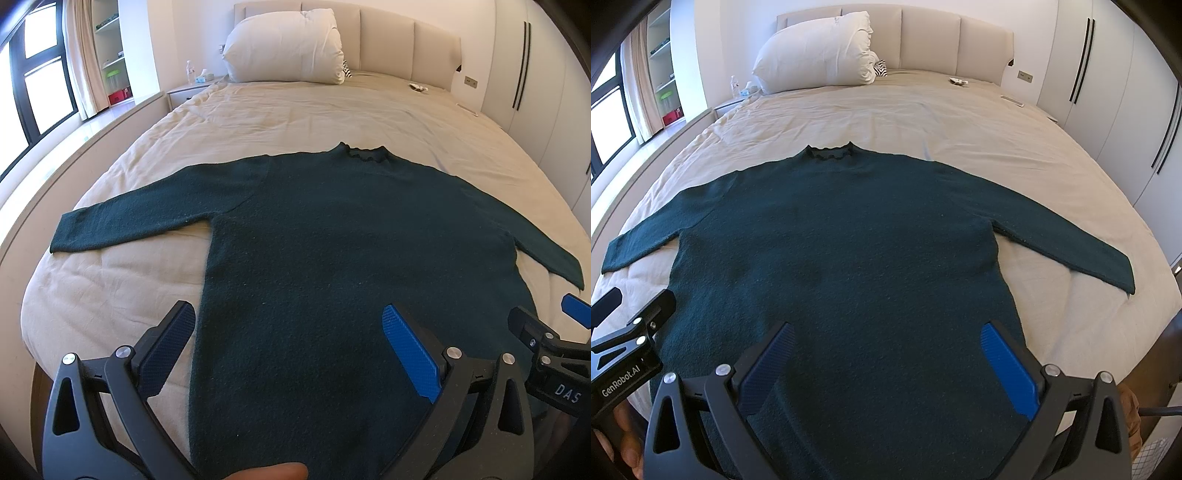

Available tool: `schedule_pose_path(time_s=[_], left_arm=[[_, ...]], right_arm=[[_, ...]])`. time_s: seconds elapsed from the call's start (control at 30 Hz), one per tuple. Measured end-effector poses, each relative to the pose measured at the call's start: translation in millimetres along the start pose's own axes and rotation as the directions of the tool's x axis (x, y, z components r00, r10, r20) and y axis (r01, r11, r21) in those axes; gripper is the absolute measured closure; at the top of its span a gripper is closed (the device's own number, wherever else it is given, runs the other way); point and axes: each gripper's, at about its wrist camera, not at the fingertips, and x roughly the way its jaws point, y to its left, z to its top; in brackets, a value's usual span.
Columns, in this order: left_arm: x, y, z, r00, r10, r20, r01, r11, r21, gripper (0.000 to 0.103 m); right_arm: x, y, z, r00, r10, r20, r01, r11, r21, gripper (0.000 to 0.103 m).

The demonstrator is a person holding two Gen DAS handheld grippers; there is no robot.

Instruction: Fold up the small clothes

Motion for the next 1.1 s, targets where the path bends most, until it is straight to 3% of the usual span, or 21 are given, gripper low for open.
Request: schedule_pose_path(time_s=[1.1], left_arm=[[6.3, 3.7, -4.3, 1.0, -0.002, -0.007, 0.002, 1.0, -0.002, 0.0]], right_arm=[[3.5, 3.9, -2.0, 1.0, 0.009, -0.01, -0.009, 1.0, 0.004, 0.0]])
